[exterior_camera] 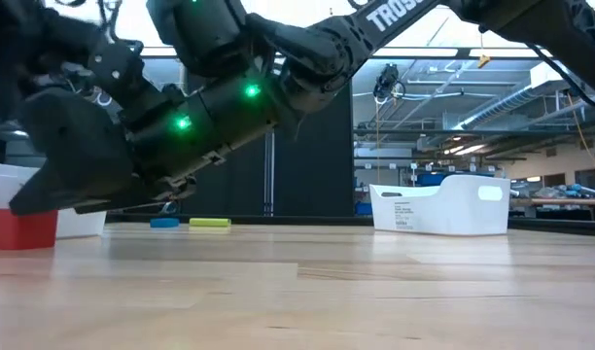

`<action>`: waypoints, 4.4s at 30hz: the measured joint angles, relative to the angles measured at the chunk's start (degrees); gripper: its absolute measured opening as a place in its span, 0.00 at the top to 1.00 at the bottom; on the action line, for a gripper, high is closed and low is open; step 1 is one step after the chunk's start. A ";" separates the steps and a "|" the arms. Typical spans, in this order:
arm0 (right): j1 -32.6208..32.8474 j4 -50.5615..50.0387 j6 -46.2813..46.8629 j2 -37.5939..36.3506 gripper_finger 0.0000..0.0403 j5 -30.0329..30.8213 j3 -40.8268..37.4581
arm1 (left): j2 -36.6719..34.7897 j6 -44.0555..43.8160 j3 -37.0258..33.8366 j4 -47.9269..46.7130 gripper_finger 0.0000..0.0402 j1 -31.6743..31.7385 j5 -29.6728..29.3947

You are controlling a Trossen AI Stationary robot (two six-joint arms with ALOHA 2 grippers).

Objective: Sort blocks by size
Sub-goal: Put the small red block into the right white bin, then put the large blue block into the left white bin

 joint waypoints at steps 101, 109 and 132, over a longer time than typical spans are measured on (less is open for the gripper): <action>-14.68 15.06 4.12 -60.07 0.23 27.70 -70.89 | 51.73 25.55 22.22 7.17 0.15 66.03 -4.04; -20.52 15.17 -0.17 -40.87 0.24 17.38 -53.19 | 53.12 27.03 22.24 8.33 0.51 65.90 -3.28; -28.29 -32.03 -10.98 -7.74 0.26 -16.15 8.12 | 10.52 23.67 21.84 -19.75 0.69 48.80 -4.85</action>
